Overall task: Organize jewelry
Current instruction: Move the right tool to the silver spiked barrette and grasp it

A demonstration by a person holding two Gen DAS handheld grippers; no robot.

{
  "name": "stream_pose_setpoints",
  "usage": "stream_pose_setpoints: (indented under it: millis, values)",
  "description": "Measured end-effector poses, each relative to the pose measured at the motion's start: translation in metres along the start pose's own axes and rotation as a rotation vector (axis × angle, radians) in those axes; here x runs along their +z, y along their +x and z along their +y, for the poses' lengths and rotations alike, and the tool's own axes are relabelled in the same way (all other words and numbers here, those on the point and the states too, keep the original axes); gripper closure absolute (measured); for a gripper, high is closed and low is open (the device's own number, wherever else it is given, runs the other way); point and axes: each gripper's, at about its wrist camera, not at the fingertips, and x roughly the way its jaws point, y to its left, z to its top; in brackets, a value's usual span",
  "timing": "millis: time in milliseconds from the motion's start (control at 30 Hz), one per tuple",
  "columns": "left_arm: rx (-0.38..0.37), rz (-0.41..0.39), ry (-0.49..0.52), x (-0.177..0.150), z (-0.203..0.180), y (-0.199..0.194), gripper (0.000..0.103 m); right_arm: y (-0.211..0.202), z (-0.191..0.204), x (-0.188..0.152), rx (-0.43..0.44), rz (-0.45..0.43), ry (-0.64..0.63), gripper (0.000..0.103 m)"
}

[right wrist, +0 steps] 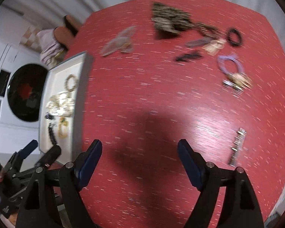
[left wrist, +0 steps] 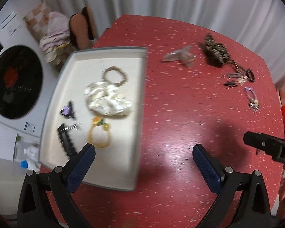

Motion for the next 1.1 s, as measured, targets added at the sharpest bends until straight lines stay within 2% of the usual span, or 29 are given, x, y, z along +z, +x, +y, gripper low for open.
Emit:
stream_pose_setpoints:
  millis: [333,533,733,1100]
  values:
    - [-0.048,0.033,0.105,0.004,-0.066,0.012,0.001,-0.017,-0.088,-0.019,-0.083,-0.015,0.13,0.018]
    - [-0.051,0.045,0.125,0.012,-0.094,0.024,0.001,-0.021,-0.126,-0.023,-0.104,-0.013,0.194,0.018]
    - [-0.05,0.047,0.158,0.024,-0.119,0.041,0.001,-0.012,-0.133,-0.026,-0.127,-0.003,0.181,0.018]
    - [-0.069,0.054,0.178,0.049,-0.148,0.068,0.001,0.019,-0.116,-0.019,-0.208,-0.017,0.148,0.018]
